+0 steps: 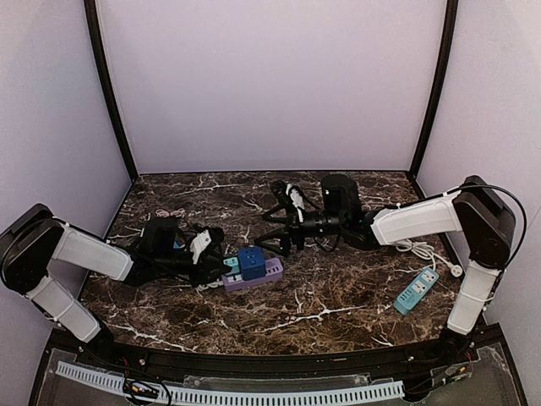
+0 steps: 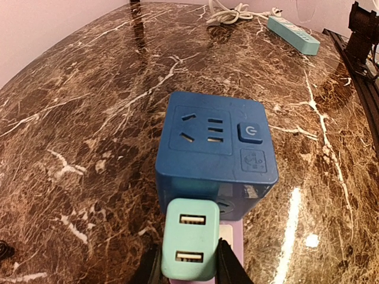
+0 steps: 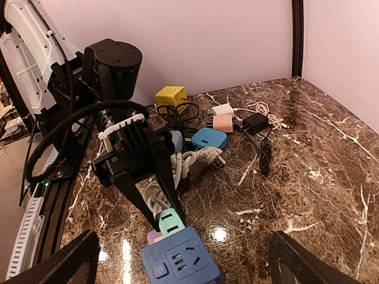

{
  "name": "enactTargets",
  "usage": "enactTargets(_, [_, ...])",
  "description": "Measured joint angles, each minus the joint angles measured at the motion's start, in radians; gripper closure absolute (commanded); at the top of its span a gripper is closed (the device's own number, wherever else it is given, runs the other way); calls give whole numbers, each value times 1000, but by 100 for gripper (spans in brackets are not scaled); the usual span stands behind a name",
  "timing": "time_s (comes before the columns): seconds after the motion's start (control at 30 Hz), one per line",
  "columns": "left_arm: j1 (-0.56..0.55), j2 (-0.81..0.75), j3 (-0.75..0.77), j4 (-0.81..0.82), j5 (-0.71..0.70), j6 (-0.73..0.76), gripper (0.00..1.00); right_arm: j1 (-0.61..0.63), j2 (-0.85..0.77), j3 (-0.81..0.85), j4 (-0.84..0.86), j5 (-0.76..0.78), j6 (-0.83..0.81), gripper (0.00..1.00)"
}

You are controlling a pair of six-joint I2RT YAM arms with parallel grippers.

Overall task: Insert the plug
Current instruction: Insert the plug into the socket.

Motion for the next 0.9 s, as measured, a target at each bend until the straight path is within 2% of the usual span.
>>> enactTargets(0.2, [-70,30,19,8,-26,-19,99,0,0,0,-30,12,-2,1])
enactTargets(0.27, [-70,29,21,4,-26,-21,80,0,0,2,-47,16,-3,1])
enactTargets(0.3, [-70,27,25,-3,-25,-21,56,0,0,4,-54,18,-4,1])
enactTargets(0.33, [-70,26,31,-15,-25,-21,46,0,0,7,-61,20,-4,1])
enactTargets(0.37, [-70,23,37,-27,-25,-19,30,0,0,10,-66,21,-4,1])
enactTargets(0.5, [-80,14,42,-158,-35,-2,5,0,0,21,-77,31,-4,1])
enactTargets(0.57, [-81,-11,48,-211,-42,12,2,0,-2,24,-81,40,-4,1])
enactTargets(0.73, [-79,-154,101,-296,-46,43,1,0,-23,25,-116,75,-3,1])
enactTargets(0.9, [-77,-325,124,-374,-75,24,1,0,-39,98,-243,197,6,1])
